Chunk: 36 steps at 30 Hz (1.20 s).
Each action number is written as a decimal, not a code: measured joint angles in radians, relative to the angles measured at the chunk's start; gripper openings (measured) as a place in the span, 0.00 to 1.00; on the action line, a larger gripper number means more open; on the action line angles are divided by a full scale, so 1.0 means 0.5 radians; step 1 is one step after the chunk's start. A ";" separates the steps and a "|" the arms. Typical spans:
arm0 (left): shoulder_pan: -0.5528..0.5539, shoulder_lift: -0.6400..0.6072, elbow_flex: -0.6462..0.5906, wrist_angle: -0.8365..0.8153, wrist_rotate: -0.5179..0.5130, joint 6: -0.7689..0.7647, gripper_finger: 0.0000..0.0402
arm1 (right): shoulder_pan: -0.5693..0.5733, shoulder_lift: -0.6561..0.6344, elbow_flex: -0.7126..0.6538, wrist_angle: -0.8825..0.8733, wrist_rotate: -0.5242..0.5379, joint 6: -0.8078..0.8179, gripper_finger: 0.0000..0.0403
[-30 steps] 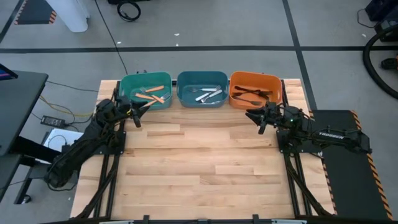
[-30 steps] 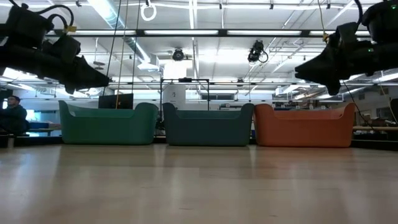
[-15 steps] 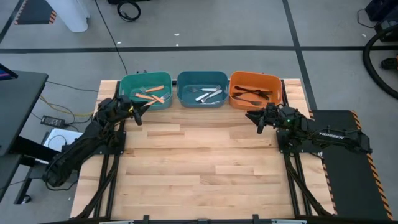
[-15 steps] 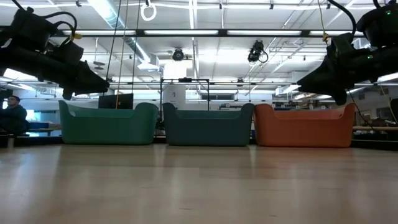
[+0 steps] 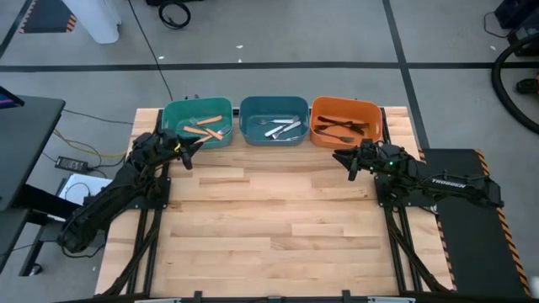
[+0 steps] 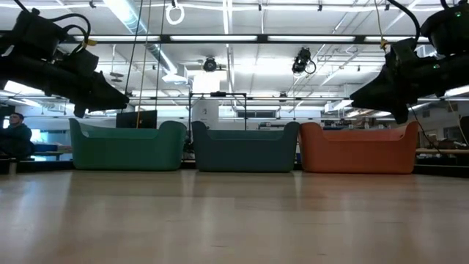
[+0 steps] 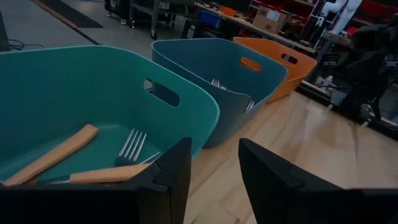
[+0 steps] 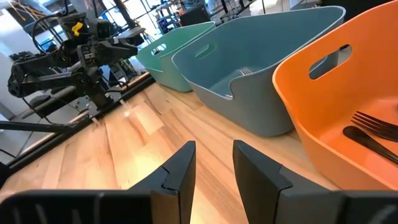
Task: Sort silverware by color (type)
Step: Return to Home Position
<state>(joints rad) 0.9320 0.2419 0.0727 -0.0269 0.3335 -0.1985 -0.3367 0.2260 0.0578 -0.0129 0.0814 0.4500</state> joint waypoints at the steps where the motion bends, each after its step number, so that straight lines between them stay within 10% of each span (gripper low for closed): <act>1: 0.000 -0.013 0.000 -0.006 0.000 0.001 0.35 | 0.001 0.000 0.000 0.000 0.000 0.000 0.28; 36: -0.041 -0.480 0.002 -0.006 0.001 0.003 0.35 | 0.001 -0.449 -0.103 0.247 0.001 0.001 0.28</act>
